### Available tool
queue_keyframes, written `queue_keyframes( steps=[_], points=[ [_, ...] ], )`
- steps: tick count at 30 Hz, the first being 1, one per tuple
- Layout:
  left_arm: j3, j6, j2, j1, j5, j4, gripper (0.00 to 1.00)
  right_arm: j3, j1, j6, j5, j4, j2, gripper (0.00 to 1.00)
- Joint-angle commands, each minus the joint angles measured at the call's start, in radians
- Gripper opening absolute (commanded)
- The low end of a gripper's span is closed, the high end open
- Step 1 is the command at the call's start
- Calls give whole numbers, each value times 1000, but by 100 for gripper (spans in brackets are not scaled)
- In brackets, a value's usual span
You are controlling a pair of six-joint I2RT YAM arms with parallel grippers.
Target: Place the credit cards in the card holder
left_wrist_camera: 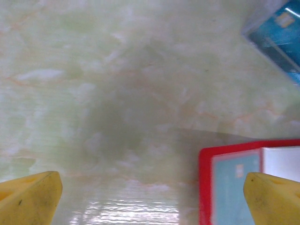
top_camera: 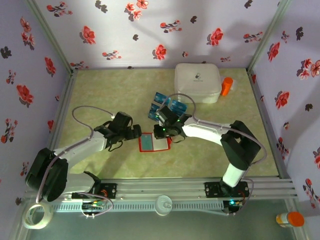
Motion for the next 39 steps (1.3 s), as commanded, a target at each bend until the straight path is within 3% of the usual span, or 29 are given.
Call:
queue_keyframes(
  steps=[1, 10, 17, 27, 39],
  points=[
    [54, -40, -7, -52, 7, -7, 100, -48, -46, -32, 9, -17, -19, 14],
    [65, -151, 47, -202, -34, 79, 100, -78, -123, -35, -112, 55, 6, 12],
    [60, -171, 112, -289, -73, 128, 97, -61, -128, -26, -160, 72, 52, 10],
    [31, -151, 211, -300, -77, 177, 93, -45, -128, -31, -169, 65, 112, 10],
    [23, -117, 244, -302, -85, 185, 97, -22, -79, -13, -184, 75, 158, 9]
  ],
)
